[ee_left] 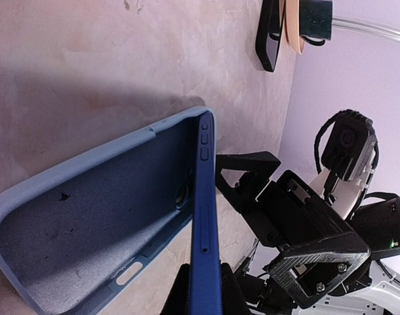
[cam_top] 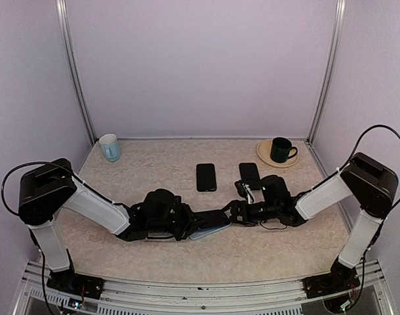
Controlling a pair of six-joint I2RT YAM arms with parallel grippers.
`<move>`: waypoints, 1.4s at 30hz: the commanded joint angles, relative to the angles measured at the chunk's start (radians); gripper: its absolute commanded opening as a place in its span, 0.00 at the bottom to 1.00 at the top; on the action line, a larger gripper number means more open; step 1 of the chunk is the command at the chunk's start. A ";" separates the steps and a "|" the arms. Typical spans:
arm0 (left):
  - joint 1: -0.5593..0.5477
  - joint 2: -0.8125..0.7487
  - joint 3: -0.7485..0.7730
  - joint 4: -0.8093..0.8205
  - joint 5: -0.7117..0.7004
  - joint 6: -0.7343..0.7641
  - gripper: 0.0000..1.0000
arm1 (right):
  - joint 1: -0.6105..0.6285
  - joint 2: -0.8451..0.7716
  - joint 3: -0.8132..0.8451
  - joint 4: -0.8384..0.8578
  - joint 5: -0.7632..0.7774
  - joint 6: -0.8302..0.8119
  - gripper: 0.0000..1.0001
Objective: Put the phone into the phone case
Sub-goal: Move the phone case to the center of the board, then install the phone on the phone case.
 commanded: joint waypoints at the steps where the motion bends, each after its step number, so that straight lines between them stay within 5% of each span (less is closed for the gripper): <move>1: -0.001 0.040 -0.057 -0.014 0.061 0.017 0.00 | 0.055 -0.034 -0.023 0.003 -0.095 0.011 1.00; 16: 0.015 0.084 -0.104 0.192 0.194 0.128 0.00 | -0.005 -0.083 -0.045 -0.051 -0.101 -0.024 1.00; 42: 0.037 0.060 -0.094 0.178 0.278 0.225 0.00 | -0.054 -0.015 0.010 -0.089 -0.114 -0.039 1.00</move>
